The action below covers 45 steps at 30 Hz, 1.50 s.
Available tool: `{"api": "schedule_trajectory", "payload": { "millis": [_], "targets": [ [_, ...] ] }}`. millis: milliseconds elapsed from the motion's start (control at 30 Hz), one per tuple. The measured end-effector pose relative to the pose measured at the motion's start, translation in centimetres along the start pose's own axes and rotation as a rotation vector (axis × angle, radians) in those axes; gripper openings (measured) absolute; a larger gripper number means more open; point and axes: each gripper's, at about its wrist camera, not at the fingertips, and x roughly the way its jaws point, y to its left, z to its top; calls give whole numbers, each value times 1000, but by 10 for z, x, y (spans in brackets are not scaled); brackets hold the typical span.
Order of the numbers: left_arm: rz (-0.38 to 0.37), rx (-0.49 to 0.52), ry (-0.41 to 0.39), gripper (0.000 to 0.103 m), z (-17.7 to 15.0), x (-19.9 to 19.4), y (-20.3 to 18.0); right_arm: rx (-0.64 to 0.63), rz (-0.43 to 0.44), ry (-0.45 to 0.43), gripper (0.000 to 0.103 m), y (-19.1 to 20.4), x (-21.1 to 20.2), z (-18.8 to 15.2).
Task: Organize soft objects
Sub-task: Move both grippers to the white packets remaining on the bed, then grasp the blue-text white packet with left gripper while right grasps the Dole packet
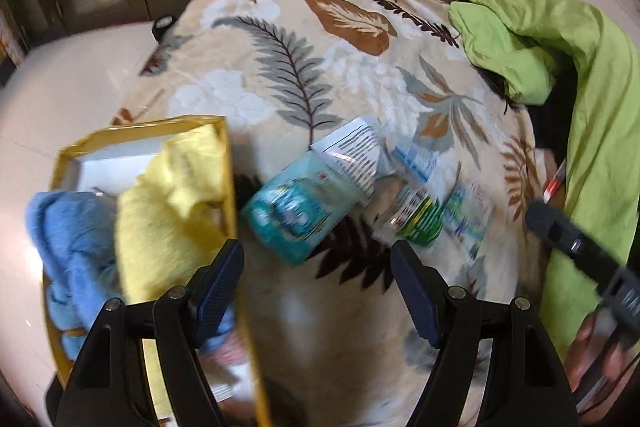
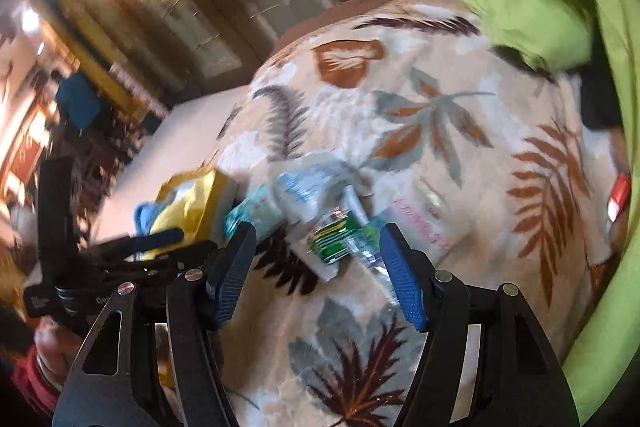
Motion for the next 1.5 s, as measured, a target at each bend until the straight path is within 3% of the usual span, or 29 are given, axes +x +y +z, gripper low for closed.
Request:
{"api": "schedule_trajectory", "payload": {
  "millis": [133, 267, 567, 800, 900, 1000, 1167, 1267, 1300, 1367, 1400, 1500],
  "targets": [
    [-18, -66, 21, 76, 17, 14, -8, 36, -68, 23, 65, -18, 5, -2],
    [2, -68, 28, 76, 32, 24, -26, 118, -91, 34, 65, -41, 13, -6],
    [51, -159, 61, 76, 52, 45, -34, 375, -81, 68, 65, -72, 45, -14],
    [26, -208, 72, 76, 64, 64, -37, 426, -125, 47, 65, -68, 59, -8],
    [13, -198, 91, 76, 67, 72, -43, 415, -146, 41, 72, -63, 63, -5],
    [-29, -211, 99, 77, 65, 73, -47, 408, -155, 30, 73, -59, 64, -3],
    [-17, -233, 132, 79, 63, 89, -51, 435, -175, 13, 78, -60, 67, 0],
    [-11, -230, 131, 78, 63, 90, -52, 330, -234, 43, 78, -51, 76, 6],
    [-10, -225, 132, 77, 64, 89, -52, 281, -252, 51, 77, -47, 79, 6],
    [-5, -225, 122, 72, 65, 87, -52, 195, -288, 60, 64, -43, 80, 5],
    [1, -220, 117, 63, 65, 86, -52, 173, -301, 53, 53, -44, 77, 4],
    [7, -182, 95, 39, 64, 77, -52, 168, -262, 48, 35, -59, 67, 2]
  ]
}}
